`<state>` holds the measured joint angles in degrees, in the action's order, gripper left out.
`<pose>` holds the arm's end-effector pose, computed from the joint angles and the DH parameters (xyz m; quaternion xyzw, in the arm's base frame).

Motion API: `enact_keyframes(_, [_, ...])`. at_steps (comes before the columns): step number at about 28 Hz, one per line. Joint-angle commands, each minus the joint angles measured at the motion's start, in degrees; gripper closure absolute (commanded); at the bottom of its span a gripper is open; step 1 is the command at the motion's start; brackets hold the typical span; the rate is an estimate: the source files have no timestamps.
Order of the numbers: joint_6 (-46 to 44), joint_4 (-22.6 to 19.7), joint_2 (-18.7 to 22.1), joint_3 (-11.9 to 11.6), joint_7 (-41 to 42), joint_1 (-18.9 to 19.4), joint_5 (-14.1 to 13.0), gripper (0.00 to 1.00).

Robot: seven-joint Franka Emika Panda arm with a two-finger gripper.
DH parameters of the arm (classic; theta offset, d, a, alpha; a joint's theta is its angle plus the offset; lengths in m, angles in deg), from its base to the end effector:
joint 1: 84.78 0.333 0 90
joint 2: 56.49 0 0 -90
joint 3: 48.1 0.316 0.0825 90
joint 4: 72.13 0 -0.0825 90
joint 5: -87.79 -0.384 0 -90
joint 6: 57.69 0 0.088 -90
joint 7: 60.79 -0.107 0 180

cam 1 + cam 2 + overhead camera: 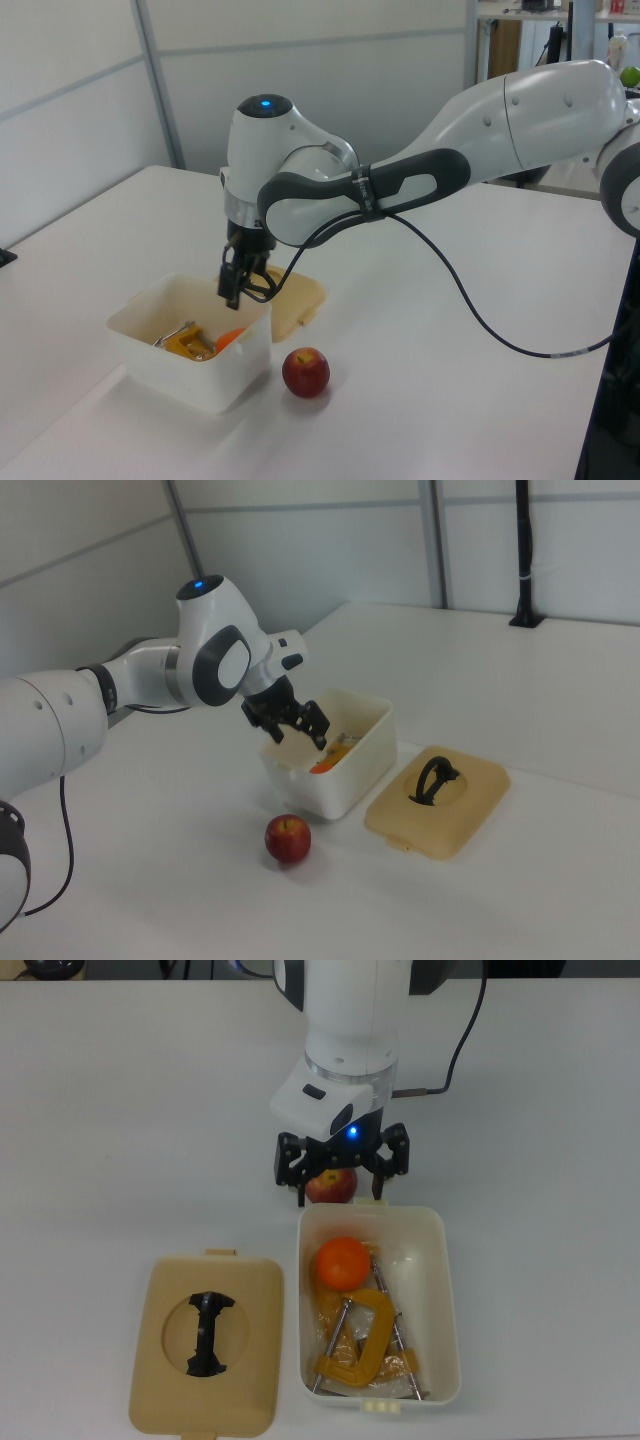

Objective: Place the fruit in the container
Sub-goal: 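Carry the mandarin over the white container and release it inside, then move the gripper down onto the red apple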

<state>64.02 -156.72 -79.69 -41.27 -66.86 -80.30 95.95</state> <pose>0.6921 0.1185 0.4713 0.9893 0.0674 0.1275 0.0230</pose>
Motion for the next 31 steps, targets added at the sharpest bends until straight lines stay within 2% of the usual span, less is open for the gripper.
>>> enact_keyframes(1, [-10.6,-0.2,1.7,-0.2,3.0,-0.1,0.9,0.0])
enact_keyframes(7, [-16.9,-1.5,1.7,-0.1,3.8,-0.1,0.9,0.0])
enact_keyframes(18, [-17.2,-7.9,1.1,0.6,3.8,0.5,1.0,0.0])
enact_keyframes(26, [-16.3,-8.2,-1.7,0.6,3.7,1.5,1.1,0.0])
enact_keyframes(31, [-13.1,-8.0,-3.3,0.6,3.6,1.5,3.0,0.0])
